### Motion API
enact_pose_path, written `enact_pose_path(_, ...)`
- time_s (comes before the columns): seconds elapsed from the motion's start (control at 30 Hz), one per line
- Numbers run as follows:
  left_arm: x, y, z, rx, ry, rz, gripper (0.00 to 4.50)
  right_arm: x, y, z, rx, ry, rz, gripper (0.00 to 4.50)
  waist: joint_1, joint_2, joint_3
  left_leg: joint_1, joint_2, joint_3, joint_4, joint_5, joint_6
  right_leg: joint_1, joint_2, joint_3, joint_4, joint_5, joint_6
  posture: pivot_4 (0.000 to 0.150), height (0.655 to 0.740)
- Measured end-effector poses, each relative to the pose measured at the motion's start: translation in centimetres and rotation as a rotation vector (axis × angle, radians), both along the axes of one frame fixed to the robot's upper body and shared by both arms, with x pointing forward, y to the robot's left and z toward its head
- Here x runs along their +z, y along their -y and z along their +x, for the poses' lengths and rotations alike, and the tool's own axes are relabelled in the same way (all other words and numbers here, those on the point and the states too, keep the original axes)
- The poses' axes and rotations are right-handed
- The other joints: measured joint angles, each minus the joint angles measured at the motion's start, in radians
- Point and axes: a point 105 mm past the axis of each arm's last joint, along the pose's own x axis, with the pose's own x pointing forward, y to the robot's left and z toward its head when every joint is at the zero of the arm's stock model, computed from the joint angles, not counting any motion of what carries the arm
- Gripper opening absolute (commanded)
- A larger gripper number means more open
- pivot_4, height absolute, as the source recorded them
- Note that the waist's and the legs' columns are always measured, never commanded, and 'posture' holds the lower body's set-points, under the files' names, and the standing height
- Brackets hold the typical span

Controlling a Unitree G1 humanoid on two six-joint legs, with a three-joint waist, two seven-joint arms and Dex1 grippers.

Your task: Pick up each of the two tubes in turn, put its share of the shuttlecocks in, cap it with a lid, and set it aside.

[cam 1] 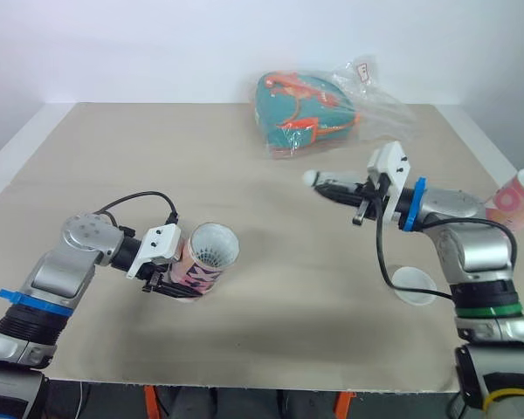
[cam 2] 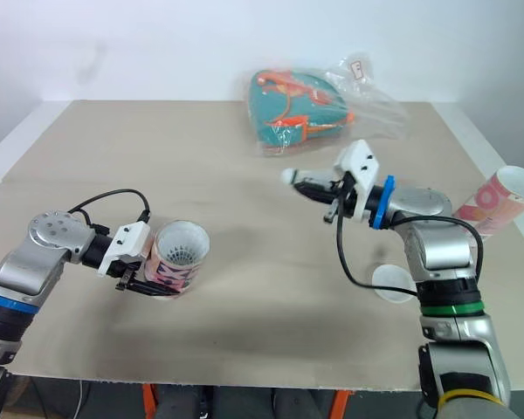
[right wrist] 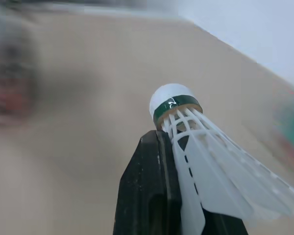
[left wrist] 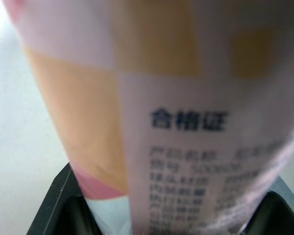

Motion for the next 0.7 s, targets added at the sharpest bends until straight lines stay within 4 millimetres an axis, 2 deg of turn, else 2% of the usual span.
enact_pose_path(0.03, 0.0, 0.0, 0.0, 0.001, 0.000, 0.000, 2.57, 0.3, -0.6, -0.8, 0.047, 0.018, -0.015, 0.03, 0.000, 0.000, 0.000, 0.000, 0.000, 0.000, 0.000, 0.000, 0.000, 0.000, 0.000, 0.000, 0.000, 0.000, 0.000, 0.150, 0.7400)
enact_pose_path(0.07, 0.0, 0.0, 0.1, 0.003, 0.000, -0.002, 2.57, 0.7, -1.9, -2.5, 0.142, 0.057, -0.049, 0.03, 0.000, -0.001, -0.001, 0.000, 0.001, 0.000, 0.000, 0.000, 0.000, 0.000, 0.000, -0.001, 0.000, 0.000, 0.000, 0.150, 0.7400)
enact_pose_path(0.17, 0.0, 0.0, 0.2, 0.006, 0.002, -0.007, 2.57, 1.1, -3.0, -3.7, 0.238, 0.088, -0.110, 0.03, 0.000, -0.002, 0.000, 0.000, 0.001, 0.000, 0.002, 0.000, 0.000, 0.000, 0.000, -0.001, 0.000, 0.000, 0.000, 0.150, 0.7400)
enact_pose_path(0.3, 0.0, 0.0, 0.2, -0.002, -0.002, -0.003, 2.57, 1.8, -4.3, -4.3, 0.315, 0.162, -0.186, 0.03, 0.000, -0.002, 0.000, 0.000, 0.001, 0.001, 0.002, 0.000, 0.000, -0.001, 0.000, 0.000, 0.000, 0.001, 0.000, 0.150, 0.7400)
enact_pose_path(0.37, 0.0, 0.2, 0.3, -0.009, -0.004, -0.005, 2.57, 1.9, -6.6, -4.5, 0.404, 0.251, -0.276, 0.03, 0.002, -0.002, 0.000, 0.000, 0.001, 0.000, 0.002, 0.000, 0.000, -0.001, 0.001, -0.001, 0.000, 0.000, -0.001, 0.150, 0.7400)
enact_pose_path(0.5, 0.1, 0.4, 0.3, -0.015, -0.003, -0.007, 2.57, 0.7, -7.4, -4.2, 0.448, 0.248, -0.342, 0.03, 0.011, -0.002, 0.000, -0.002, 0.001, 0.001, 0.002, 0.000, -0.001, -0.002, 0.000, -0.001, 0.000, 0.000, -0.001, 0.150, 0.7400)
enact_pose_path(0.7, 0.1, 0.3, 0.4, -0.011, -0.003, -0.007, 2.57, 0.7, -8.6, -3.6, 0.511, 0.316, -0.431, 0.03, 0.012, -0.002, 0.000, -0.001, 0.001, 0.000, 0.002, 0.000, -0.001, -0.002, 0.001, -0.001, 0.001, 0.000, -0.001, 0.150, 0.7400)
